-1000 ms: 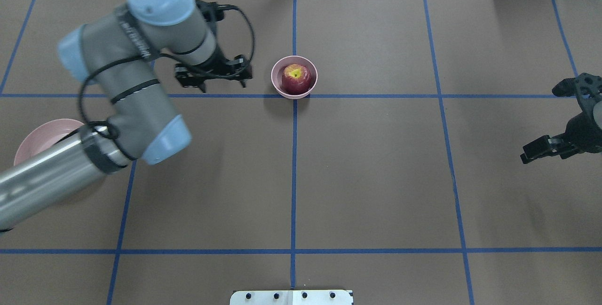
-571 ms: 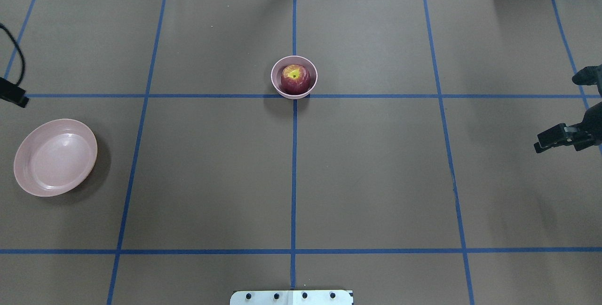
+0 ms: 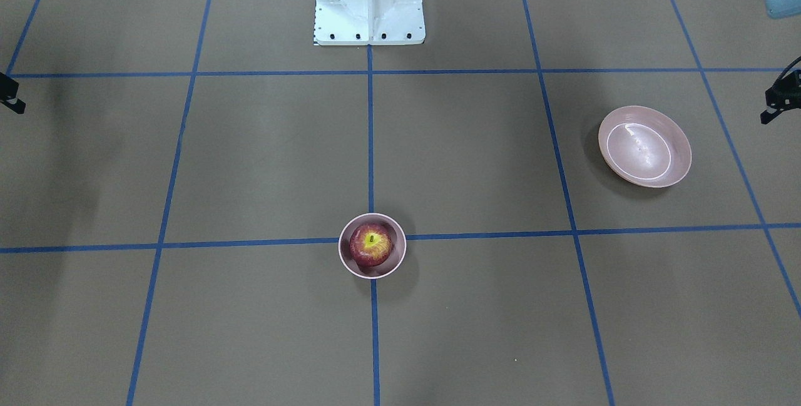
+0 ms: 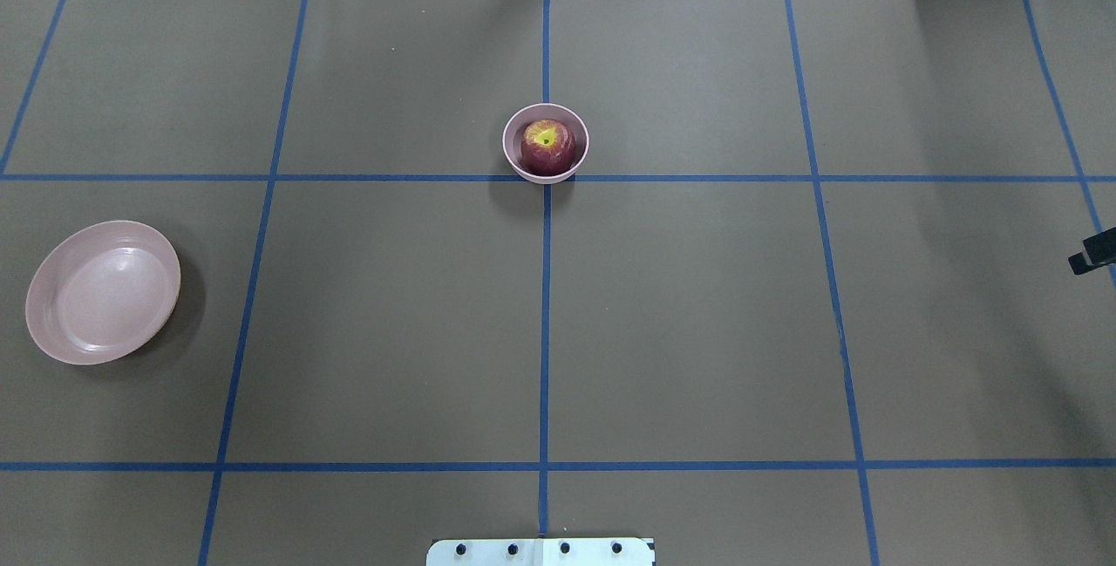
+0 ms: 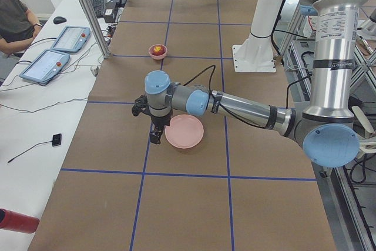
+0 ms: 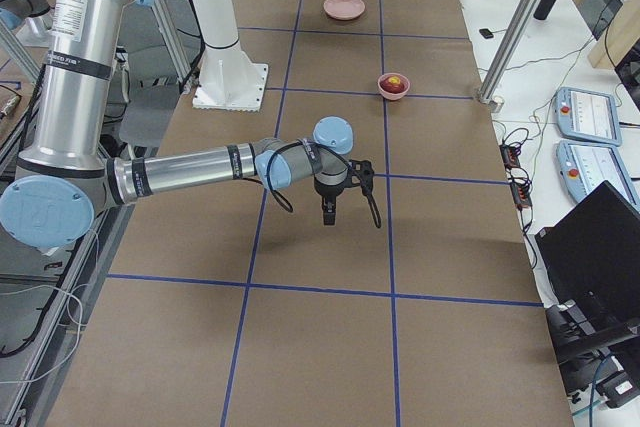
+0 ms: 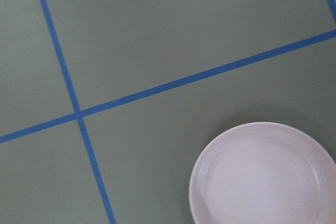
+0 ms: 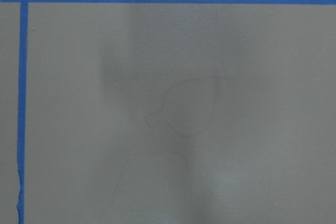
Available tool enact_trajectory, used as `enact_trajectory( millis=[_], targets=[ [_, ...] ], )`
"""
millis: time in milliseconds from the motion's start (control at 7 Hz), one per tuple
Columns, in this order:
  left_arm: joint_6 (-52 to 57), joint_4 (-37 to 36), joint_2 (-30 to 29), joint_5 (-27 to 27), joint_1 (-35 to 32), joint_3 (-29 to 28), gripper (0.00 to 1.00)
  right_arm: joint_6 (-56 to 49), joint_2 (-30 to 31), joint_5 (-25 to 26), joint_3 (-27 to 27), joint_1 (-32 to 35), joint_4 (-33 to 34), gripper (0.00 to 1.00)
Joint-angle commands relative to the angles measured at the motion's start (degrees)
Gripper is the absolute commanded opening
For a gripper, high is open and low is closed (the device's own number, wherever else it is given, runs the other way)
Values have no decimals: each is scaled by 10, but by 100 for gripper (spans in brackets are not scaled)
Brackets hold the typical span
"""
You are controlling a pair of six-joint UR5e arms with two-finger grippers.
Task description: Move apple from plate to bowl
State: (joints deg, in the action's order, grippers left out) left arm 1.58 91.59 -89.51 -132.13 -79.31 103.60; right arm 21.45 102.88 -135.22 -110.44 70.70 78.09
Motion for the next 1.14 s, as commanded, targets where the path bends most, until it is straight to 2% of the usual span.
enact_trajectory(
  millis=[0,286,714,1000],
  targets=[
    [1,2,0,-2,-3,-1,98,-55,7,-13,8,28,4,100],
    [-56,2,-4,-2,-2,0,98,-56,13,-11,3,59,2,100],
    [-24,3,0,-4,-4,-23,98,-56,9,-5,-6,74,5,100],
    [4,3,-1,-4,-15,-27,98,-56,0,0,-2,62,46,100]
  ],
)
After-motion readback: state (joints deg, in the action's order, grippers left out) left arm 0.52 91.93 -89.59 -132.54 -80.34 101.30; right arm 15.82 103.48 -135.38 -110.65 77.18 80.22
